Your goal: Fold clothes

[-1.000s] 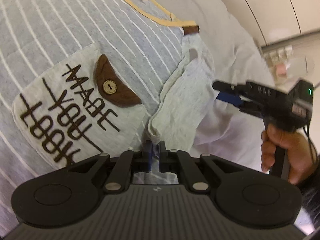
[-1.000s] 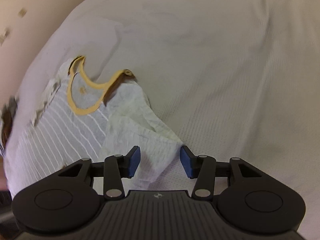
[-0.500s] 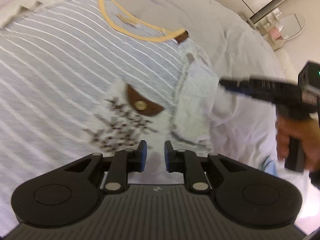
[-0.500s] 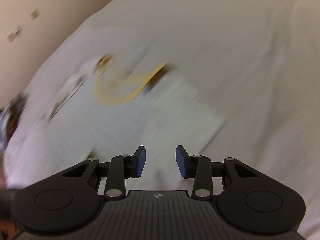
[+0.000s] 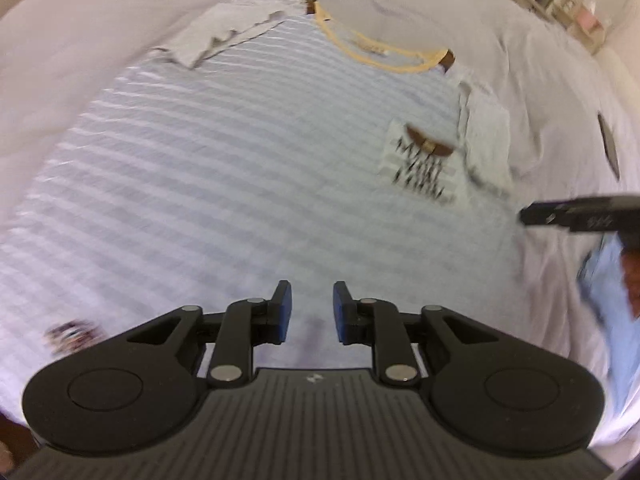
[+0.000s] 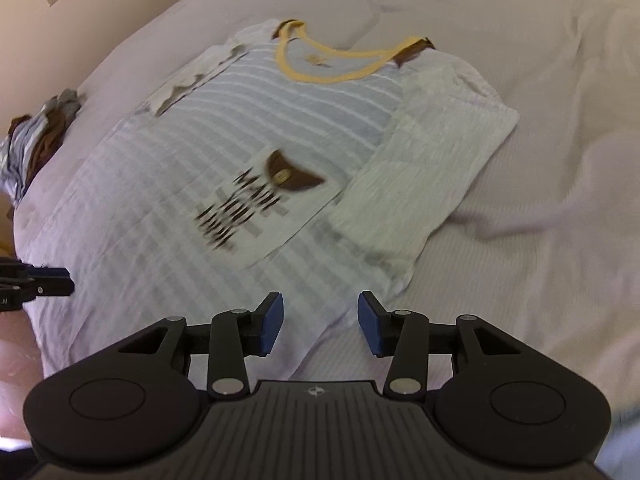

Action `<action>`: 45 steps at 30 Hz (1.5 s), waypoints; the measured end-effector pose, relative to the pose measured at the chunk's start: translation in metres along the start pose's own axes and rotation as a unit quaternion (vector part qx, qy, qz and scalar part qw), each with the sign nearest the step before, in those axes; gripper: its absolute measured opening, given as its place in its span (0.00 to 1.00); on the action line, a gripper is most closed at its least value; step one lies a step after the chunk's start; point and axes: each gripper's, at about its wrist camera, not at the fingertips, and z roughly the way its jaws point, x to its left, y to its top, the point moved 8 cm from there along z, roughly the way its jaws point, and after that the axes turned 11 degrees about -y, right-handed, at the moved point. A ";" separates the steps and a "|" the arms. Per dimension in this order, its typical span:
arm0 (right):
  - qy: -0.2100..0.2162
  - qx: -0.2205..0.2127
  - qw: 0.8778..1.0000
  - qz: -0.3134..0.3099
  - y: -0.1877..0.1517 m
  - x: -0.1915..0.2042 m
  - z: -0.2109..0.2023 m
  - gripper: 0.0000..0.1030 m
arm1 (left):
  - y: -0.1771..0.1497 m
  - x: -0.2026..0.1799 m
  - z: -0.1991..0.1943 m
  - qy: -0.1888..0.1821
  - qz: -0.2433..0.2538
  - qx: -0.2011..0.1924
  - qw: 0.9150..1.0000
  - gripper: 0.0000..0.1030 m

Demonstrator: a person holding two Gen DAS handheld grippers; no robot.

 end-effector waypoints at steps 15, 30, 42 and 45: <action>-0.077 0.016 0.997 -0.006 -0.090 0.132 -0.059 0.47 | -0.062 0.131 -0.099 0.042 0.272 0.052 0.960 0.24; -0.072 0.043 0.995 -0.062 -0.141 0.246 -0.047 0.55 | -0.168 0.181 -0.089 0.058 0.677 0.081 0.729 0.46; -0.120 -0.014 0.985 -0.121 -0.160 0.279 -0.048 0.64 | -0.111 0.168 -0.092 0.019 0.624 0.079 0.778 0.02; -0.130 -0.033 0.980 -0.145 -0.167 0.296 -0.043 0.77 | -0.074 0.160 -0.111 -0.022 0.532 0.073 0.843 0.02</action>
